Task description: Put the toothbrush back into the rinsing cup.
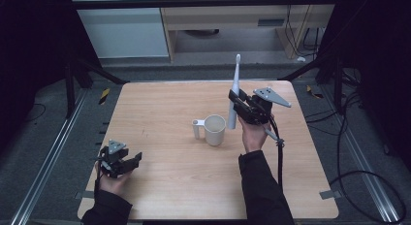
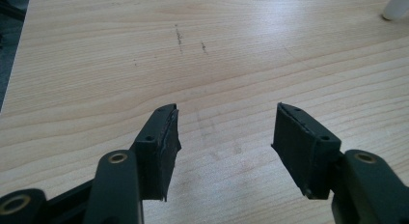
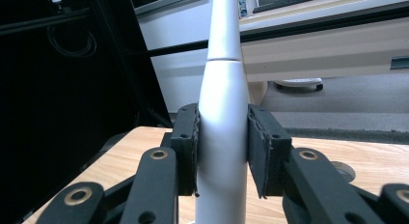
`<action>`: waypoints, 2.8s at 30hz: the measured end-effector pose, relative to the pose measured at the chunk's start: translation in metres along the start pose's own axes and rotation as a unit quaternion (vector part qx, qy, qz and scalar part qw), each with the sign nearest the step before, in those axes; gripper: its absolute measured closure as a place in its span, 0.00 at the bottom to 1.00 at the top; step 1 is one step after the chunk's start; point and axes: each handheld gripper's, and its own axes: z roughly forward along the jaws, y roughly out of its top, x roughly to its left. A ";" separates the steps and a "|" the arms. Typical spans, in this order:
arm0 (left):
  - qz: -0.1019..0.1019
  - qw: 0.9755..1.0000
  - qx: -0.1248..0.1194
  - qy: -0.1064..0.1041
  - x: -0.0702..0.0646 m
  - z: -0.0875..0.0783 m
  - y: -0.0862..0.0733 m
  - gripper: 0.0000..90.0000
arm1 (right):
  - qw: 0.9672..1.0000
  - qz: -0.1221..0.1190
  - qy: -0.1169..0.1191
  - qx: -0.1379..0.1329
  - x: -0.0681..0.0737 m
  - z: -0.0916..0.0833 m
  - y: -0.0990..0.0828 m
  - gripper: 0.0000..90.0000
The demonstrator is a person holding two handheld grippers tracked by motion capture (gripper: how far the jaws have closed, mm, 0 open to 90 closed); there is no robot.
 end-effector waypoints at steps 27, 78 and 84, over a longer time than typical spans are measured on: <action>-0.001 1.000 0.000 0.000 0.001 0.000 0.000 0.45 | 1.000 -0.001 0.000 0.027 0.011 0.060 -0.027 0.74; 0.001 1.000 0.002 0.001 0.001 0.000 0.000 0.46 | 0.984 -0.055 -0.023 0.168 0.017 0.074 -0.083 0.74; 0.002 1.000 0.002 0.002 0.000 0.000 0.000 0.46 | 0.984 -0.055 -0.021 0.171 0.016 0.071 -0.080 0.67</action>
